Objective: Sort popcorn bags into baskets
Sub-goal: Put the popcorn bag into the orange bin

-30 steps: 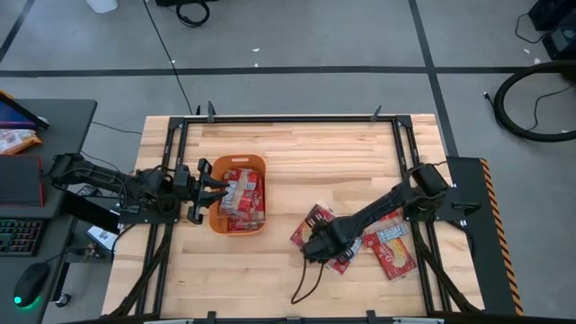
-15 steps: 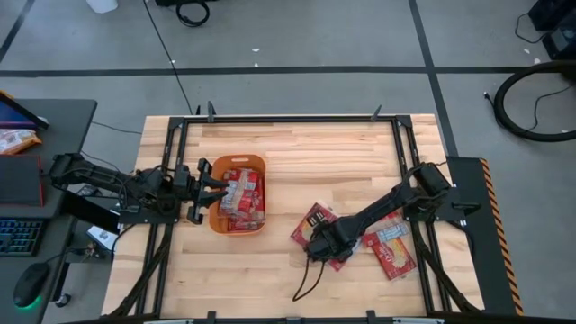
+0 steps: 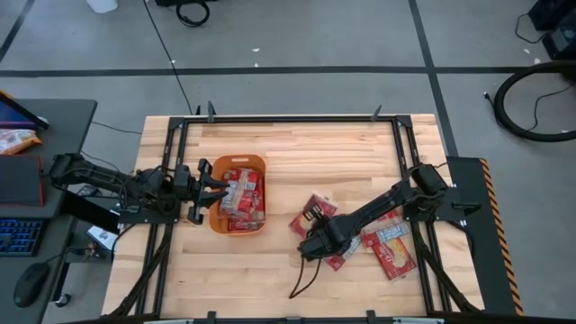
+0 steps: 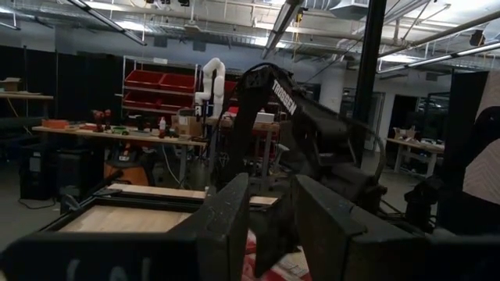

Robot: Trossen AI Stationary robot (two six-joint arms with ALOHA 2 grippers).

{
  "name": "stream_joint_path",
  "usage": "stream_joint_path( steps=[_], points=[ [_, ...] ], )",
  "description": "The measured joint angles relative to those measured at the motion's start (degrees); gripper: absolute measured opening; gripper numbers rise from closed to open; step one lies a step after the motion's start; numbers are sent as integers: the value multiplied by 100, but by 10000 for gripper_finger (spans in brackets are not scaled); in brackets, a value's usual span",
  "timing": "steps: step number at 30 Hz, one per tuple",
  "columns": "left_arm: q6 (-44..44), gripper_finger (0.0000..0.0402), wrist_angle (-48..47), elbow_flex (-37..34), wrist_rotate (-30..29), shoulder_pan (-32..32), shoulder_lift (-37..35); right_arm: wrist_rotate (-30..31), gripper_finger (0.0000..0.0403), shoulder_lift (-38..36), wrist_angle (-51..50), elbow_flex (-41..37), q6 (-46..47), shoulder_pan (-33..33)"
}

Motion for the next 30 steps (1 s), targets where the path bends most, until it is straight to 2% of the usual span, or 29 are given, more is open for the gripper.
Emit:
stream_joint_path(
  steps=[10,14,22,26,30],
  points=[
    [2,105,7,0,1,-1,0,1575,20,-15,-186,828,-656,-498],
    [4,105,8,0,1,3,0,1910,21,-20,307,920,-1279,-783],
    [7,105,9,0,-1,23,0,852,23,-20,2560,879,-3418,-1190],
    [9,105,9,2,-1,23,0,-304,23,30,3766,879,-4286,-1402],
    [6,105,8,2,-1,23,-2,-956,25,188,4729,878,-4715,-1636]
  ],
)
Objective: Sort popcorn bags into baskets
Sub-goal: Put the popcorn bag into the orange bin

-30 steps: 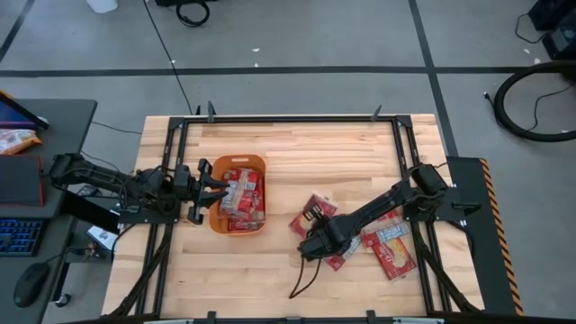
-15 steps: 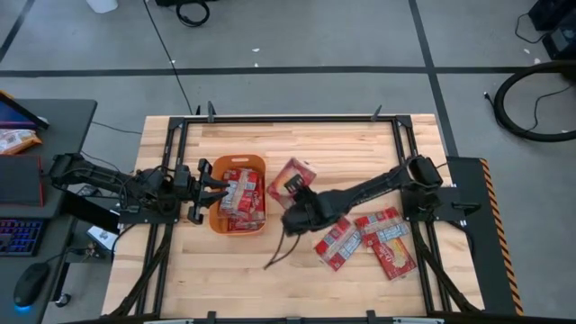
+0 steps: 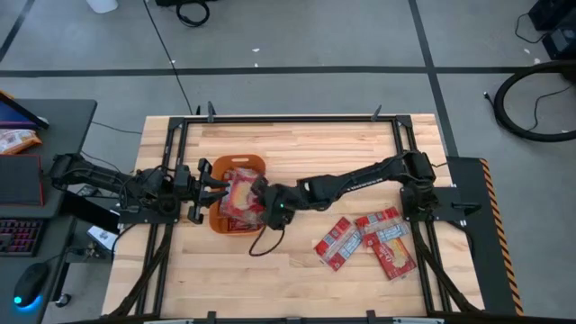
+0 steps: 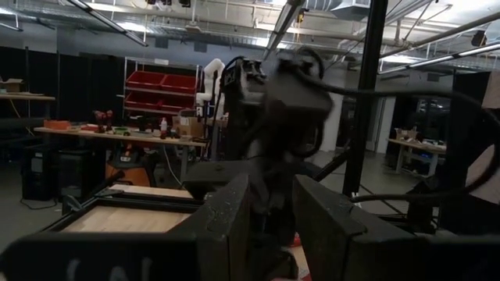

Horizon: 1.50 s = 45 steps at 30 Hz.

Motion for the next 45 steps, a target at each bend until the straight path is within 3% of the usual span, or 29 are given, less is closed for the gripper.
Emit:
stream_joint_path(
  steps=[5,7,13,17,25,32,38,45],
  points=[
    [-2,105,-28,7,-46,0,1,-776,47,221,392,-4,-264,-348],
    [-2,105,-29,7,-68,0,1,-769,64,287,448,-4,-271,-453],
    [-1,105,-20,7,-214,-2,5,616,119,219,12,-2,215,-395],
    [-3,105,-48,7,-326,0,6,1000,137,-13,-907,5,950,-89],
    [-5,105,-56,7,-323,-2,0,-189,138,-177,-3670,-2,3350,499],
    [316,105,383,2,-299,-7,-2,-919,138,-177,-5035,-2,5256,1053],
    [844,105,650,0,-299,-9,0,-1172,140,-173,-5310,-456,6358,1624],
    [1487,105,928,0,-299,-9,2,-1146,141,-172,-5213,-1117,6713,1999]
  ],
)
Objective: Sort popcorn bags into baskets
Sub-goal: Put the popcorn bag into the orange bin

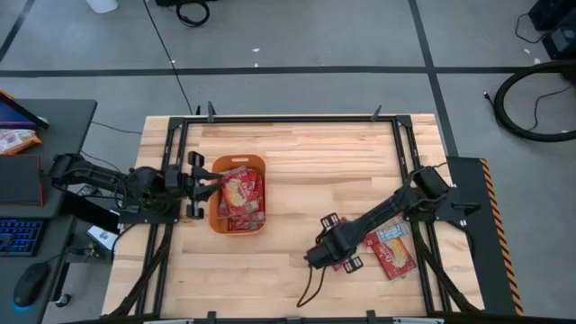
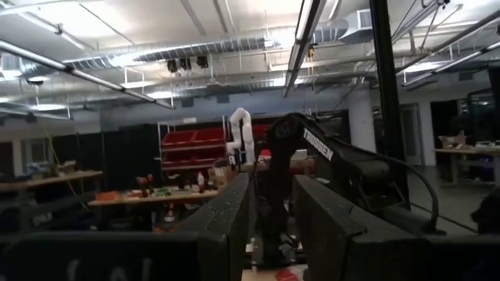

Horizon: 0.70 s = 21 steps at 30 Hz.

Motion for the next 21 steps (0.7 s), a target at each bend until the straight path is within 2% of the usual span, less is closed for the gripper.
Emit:
stream_joint_path(
  steps=[11,15,21],
  points=[
    [161,105,16,0,0,0,0,162,133,-37,385,-720,-349,-103],
    [-60,105,-33,0,2,0,0,157,99,-35,399,-738,-493,-120],
    [-513,105,-56,0,2,0,0,168,16,-17,375,-703,-541,-123]
  ],
)
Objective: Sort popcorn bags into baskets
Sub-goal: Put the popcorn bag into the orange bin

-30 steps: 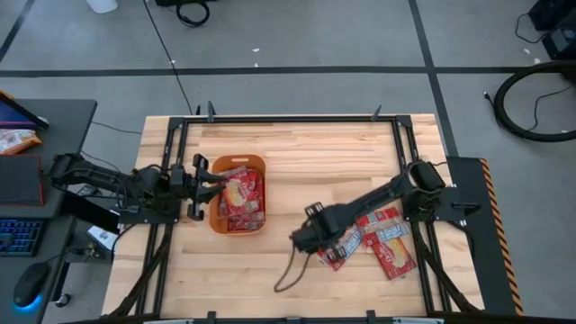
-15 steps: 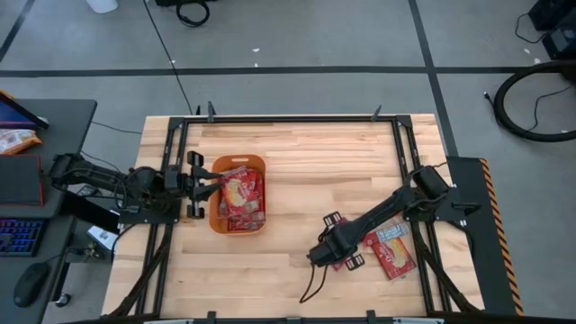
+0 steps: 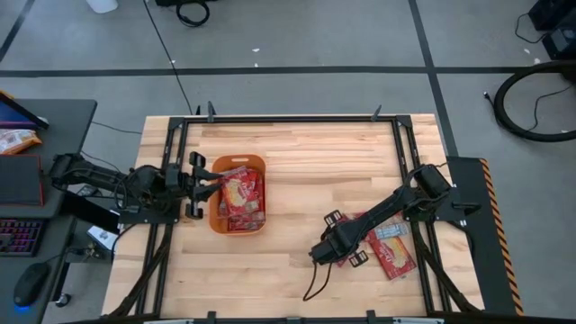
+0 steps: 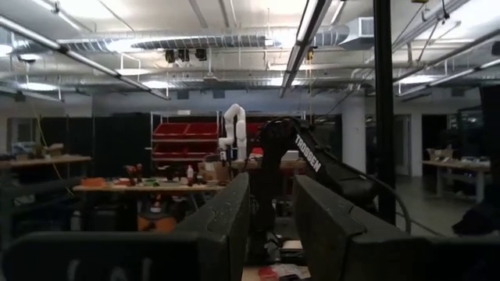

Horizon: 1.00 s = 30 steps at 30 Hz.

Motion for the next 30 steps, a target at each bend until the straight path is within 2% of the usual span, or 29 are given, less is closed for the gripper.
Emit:
stream_joint_path(
  steps=[13,23,30],
  points=[
    [-833,105,-347,-4,2,2,0,456,6,-20,-458,837,-628,-207],
    [-833,105,-499,-4,2,0,0,1520,3,-38,-1381,1584,-1387,-611],
    [-1153,105,-504,-4,2,2,-2,2826,4,-42,-1188,2200,-2327,-917]
  ],
)
